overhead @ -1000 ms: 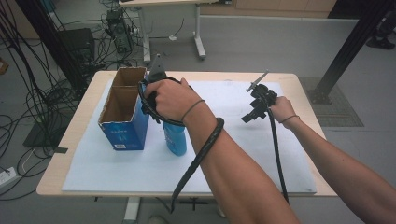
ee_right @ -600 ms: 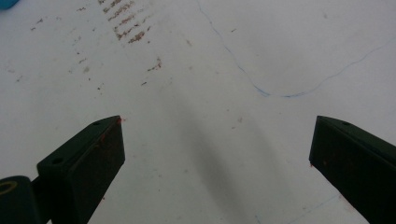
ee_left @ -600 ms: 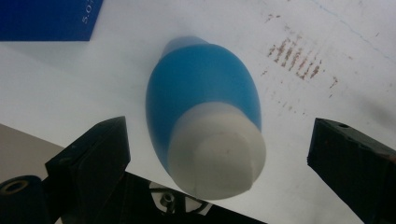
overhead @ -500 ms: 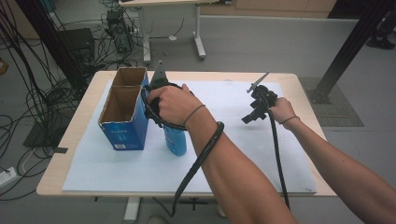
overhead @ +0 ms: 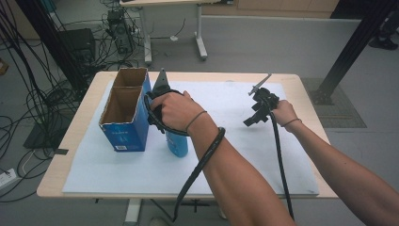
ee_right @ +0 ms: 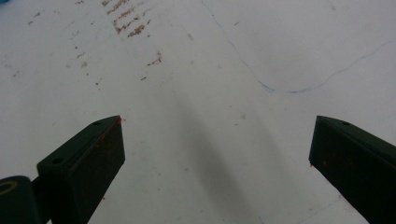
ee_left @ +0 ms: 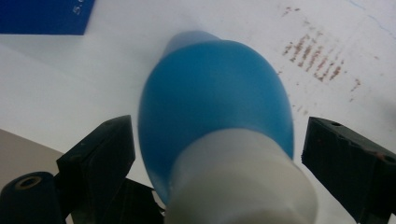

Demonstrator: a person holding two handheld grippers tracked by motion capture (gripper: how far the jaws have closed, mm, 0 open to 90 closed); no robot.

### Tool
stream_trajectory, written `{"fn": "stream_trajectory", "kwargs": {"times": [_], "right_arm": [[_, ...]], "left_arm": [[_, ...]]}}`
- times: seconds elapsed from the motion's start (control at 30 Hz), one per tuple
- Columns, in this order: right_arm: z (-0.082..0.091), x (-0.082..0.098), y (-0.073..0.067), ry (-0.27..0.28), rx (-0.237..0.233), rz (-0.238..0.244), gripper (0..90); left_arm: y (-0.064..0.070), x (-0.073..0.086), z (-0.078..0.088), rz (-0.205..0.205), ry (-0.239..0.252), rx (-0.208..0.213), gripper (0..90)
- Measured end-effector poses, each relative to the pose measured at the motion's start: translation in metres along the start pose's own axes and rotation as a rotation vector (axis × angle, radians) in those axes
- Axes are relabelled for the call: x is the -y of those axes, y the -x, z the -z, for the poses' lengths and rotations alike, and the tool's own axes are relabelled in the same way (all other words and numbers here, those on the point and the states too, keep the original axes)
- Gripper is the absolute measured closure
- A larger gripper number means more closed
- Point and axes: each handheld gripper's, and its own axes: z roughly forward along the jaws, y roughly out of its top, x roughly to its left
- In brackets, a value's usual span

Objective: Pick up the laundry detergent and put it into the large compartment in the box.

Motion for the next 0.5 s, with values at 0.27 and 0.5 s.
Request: {"fn": "stream_trajectory", "kwargs": {"times": [0.27,0.5], "right_arm": [[-0.0004,0.0014,0.0014,0.002,-0.001,0.001,3.4],[-0.0015,0.0021,0.0007,0.0,0.0,-0.001,3.3]], "left_arm": [[-0.0003,-0.0026,-0.002,-0.003,0.002,-0.01,14.8],[0.0006,-0.0024,-0.0014,-0.007,0.004,-0.016,22.3]]}}
